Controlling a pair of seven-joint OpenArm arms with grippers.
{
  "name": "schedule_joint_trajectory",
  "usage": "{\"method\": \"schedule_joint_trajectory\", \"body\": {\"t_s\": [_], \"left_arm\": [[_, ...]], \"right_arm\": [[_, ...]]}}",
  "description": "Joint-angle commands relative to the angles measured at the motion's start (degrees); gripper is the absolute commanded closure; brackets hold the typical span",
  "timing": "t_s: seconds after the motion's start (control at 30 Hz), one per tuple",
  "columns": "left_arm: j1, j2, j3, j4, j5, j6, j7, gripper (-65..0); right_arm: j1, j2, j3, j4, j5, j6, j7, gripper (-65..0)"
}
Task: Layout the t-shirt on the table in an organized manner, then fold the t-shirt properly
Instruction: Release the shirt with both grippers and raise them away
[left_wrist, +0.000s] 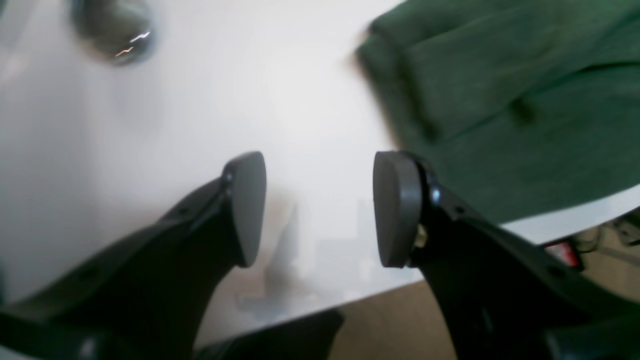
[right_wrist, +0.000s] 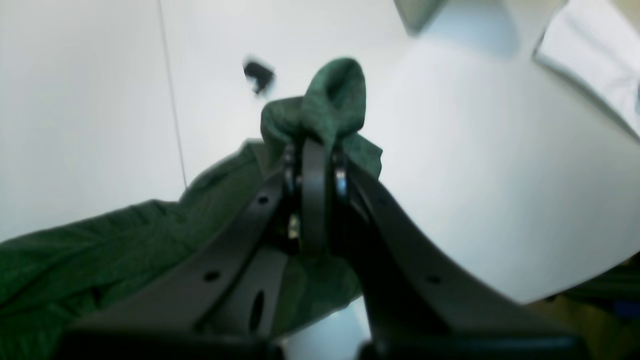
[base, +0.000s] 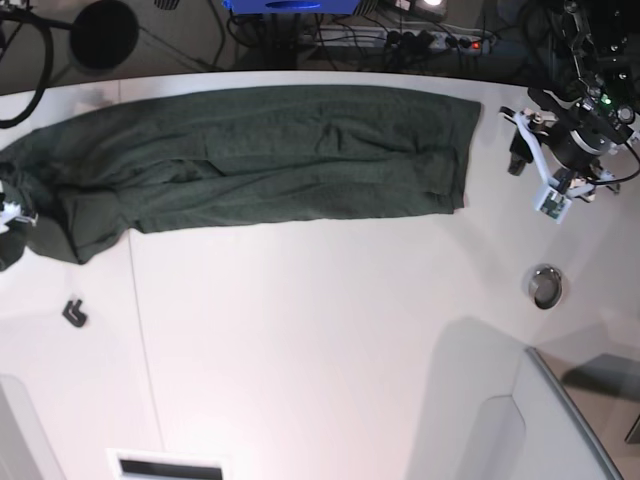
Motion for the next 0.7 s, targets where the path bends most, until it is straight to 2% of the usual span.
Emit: {"method": "schedule_joint_trajectory", "body": {"t_s": [0.0, 0.13, 0.23, 0.47, 0.67], "left_arm": [[-0.34, -0.14, -2.52, 0.69, -0.17, -0.01, -0.75, -32.7], [-0.69, 0.21, -9.81, 0.61, -0.17, -0.01, -0.75, -32.7], [-0.69, 0.21, -13.51, 0.25, -0.17, -0.01, -0.75, -32.7], [-0.69, 0.04, -18.52, -5.81, -0.17, -0.01, -0.75, -32.7], [-0.69, 0.04, -18.34, -8.45, -0.17, -0.01, -1.01, -32.7]], "right_arm": [[-0.42, -0.08, 0.29, 1.04, 0.18, 1.26, 1.31, 0.0], [-2.44, -3.50, 0.37, 1.04, 0.18, 7.68, 1.31, 0.0], [-3.76, -5.00, 0.81, 1.13, 0.10, 10.49, 1.31, 0.0], [-9.13, -5.00, 5.65, 1.13, 0.18, 11.46, 1.58, 0.0], [-13.26, -5.97, 12.33, 1.13, 0.27, 11.46, 8.61, 0.0]]}}
